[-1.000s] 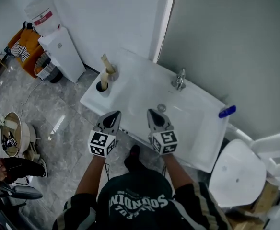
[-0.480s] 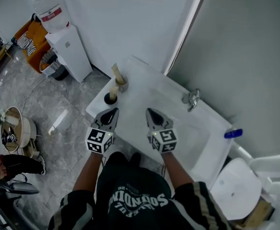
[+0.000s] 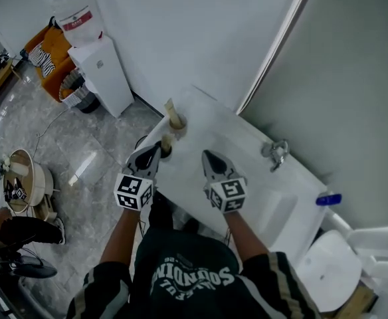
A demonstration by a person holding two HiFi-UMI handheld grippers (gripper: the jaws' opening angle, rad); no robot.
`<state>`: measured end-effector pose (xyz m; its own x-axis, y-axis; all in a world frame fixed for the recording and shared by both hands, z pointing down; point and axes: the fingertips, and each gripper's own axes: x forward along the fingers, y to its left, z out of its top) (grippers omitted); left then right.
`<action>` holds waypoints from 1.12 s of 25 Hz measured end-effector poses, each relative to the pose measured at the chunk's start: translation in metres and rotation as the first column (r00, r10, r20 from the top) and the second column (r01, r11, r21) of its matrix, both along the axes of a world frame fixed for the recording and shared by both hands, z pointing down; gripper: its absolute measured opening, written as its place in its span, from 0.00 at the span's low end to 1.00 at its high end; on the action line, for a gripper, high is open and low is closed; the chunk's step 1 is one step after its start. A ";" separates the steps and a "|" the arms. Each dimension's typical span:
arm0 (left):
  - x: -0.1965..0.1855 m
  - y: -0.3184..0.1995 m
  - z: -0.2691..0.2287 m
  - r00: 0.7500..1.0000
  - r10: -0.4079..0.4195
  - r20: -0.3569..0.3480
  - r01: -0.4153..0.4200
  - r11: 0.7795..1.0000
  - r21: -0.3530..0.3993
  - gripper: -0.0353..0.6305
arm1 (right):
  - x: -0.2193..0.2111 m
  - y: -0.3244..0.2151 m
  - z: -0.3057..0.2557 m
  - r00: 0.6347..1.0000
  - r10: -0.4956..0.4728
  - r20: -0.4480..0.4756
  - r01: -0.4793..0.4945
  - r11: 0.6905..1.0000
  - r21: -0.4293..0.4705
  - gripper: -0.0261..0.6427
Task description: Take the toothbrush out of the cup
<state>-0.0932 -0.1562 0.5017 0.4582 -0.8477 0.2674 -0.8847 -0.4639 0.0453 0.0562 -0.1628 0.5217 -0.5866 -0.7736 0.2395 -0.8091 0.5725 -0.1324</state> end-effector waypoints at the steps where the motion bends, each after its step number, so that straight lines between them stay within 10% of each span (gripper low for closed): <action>1: -0.003 -0.003 0.001 1.000 0.002 -0.001 -0.002 1.000 -0.003 0.05 | -0.003 -0.003 0.000 1.000 0.002 -0.002 -0.002 1.000 -0.001 0.04; 28: -0.073 -0.014 0.046 0.994 -0.104 -0.041 0.099 0.989 -0.112 0.05 | -0.111 -0.036 0.095 0.981 -0.191 -0.015 0.182 0.955 -0.233 0.30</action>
